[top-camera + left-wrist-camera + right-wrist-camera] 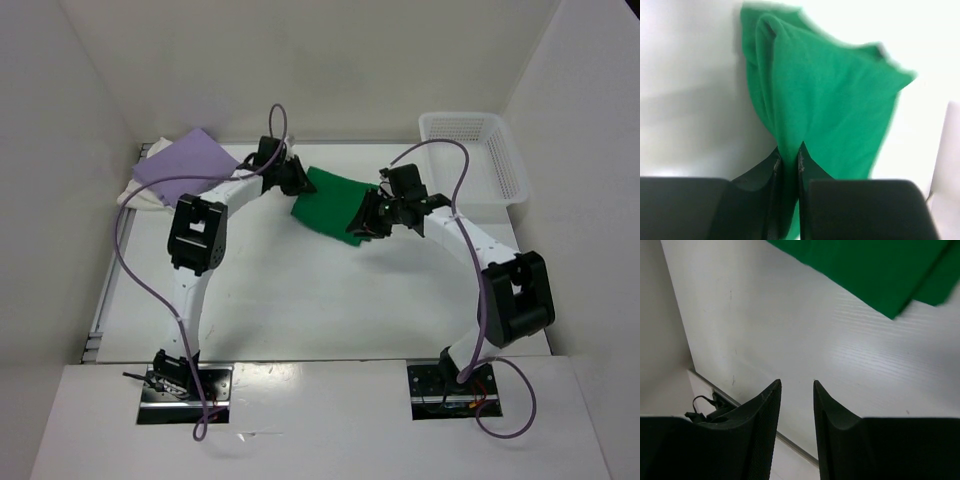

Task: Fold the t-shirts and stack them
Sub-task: Put the neatly folded tshirt into the corner of the board with the left arm

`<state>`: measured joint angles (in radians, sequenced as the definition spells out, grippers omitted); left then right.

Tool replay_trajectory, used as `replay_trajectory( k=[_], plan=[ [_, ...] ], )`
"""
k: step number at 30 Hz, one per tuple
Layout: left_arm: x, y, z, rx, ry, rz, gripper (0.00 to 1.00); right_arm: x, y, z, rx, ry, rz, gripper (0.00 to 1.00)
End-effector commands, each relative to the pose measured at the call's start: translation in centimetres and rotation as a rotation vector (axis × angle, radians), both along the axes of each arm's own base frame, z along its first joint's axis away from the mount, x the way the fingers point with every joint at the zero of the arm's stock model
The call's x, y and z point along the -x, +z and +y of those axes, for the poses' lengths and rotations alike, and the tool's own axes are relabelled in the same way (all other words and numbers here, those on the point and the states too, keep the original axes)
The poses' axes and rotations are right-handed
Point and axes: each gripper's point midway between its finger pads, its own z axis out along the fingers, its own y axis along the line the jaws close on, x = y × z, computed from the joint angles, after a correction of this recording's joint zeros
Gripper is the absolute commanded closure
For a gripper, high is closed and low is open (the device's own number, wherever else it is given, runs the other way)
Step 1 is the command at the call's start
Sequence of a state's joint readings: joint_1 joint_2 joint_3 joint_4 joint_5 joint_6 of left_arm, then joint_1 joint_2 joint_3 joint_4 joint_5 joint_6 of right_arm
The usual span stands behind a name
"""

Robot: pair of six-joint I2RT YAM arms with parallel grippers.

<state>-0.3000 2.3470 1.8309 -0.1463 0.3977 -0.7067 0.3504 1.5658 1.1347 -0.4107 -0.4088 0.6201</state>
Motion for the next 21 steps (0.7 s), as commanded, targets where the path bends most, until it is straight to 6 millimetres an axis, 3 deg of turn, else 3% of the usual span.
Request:
replay_trajectory(
  k=[1, 3, 5, 6, 7, 9, 10, 11, 12, 13, 14, 15, 16, 17, 18, 19, 20, 21],
  plan=[
    [-5.4, 8.1, 3.7, -0.007, 0.072, -0.185, 0.86, -0.4, 1.7, -1.3, -0.026, -0.035, -0.051, 0.62],
    [-6.9, 10.9, 5.5, 0.003, 0.106, -0.237, 0.88, -0.4, 1.7, -1.8, -0.032, -0.044, -0.049, 0.62],
    [-8.5, 15.7, 9.1, -0.002, 0.168, -0.318, 0.88, -0.4, 1.7, -2.7, -0.036, -0.064, -0.038, 0.62],
    [-8.8, 17.0, 10.5, 0.000, 0.190, -0.342, 0.88, -0.4, 1.6, -2.8, -0.031, -0.057, -0.045, 0.62],
    [-9.4, 17.9, 13.7, -0.006, 0.240, -0.358, 0.88, -0.3, 1.7, -2.6, -0.039, -0.049, -0.042, 0.62],
    [-9.3, 20.1, 17.4, -0.010, 0.298, -0.397, 0.88, -0.2, 1.2, -2.7, -0.029, -0.042, -0.029, 0.62],
    [-9.0, 22.0, 21.2, -0.007, 0.368, -0.425, 0.88, -0.3, 0.8, -2.4, -0.036, -0.032, -0.013, 0.62],
    [-8.7, 22.0, 23.3, -0.014, 0.400, -0.426, 0.88, -0.1, 0.6, -2.2, -0.040, -0.013, -0.007, 0.62],
    [-8.2, 20.1, 25.3, -0.007, 0.455, -0.384, 0.89, -0.1, 0.6, -2.2, -0.040, -0.012, -0.007, 0.62],
    [-7.3, 21.0, 27.1, -0.002, 0.493, -0.395, 0.89, 0.0, 0.1, -2.1, -0.041, 0.002, 0.005, 0.62],
    [-6.5, 20.3, 31.0, -0.011, 0.577, -0.376, 0.89, 0.1, -0.3, -1.9, -0.048, 0.011, 0.021, 0.62],
    [-5.1, 16.4, 33.1, -0.012, 0.662, -0.297, 0.85, -0.1, -0.2, -1.9, -0.046, 0.018, 0.007, 0.62],
    [-3.5, 16.9, 34.7, 0.002, 0.720, -0.299, 0.78, 0.1, -0.4, -1.6, -0.059, 0.031, 0.021, 0.62],
    [-1.7, 15.9, 38.1, 0.021, 0.807, -0.280, 0.50, 0.2, -0.6, -1.5, -0.065, 0.038, 0.033, 0.62],
    [-0.6, 15.7, 39.4, 0.092, 0.884, -0.281, 0.38, 0.1, -0.4, -1.3, -0.074, 0.044, 0.023, 0.62],
    [1.5, 16.9, 41.2, 0.107, 0.981, -0.301, 0.28, 0.2, -0.7, -1.4, -0.074, 0.044, 0.024, 0.62],
    [4.3, 12.8, 41.7, 0.119, 1.045, -0.213, 0.14, 0.6, -1.4, -1.3, -0.078, 0.051, 0.047, 0.59],
    [5.9, 12.8, 43.4, 0.131, 1.104, -0.222, 0.00, 0.6, -1.4, -1.3, -0.078, 0.052, 0.048, 0.57]
  ],
)
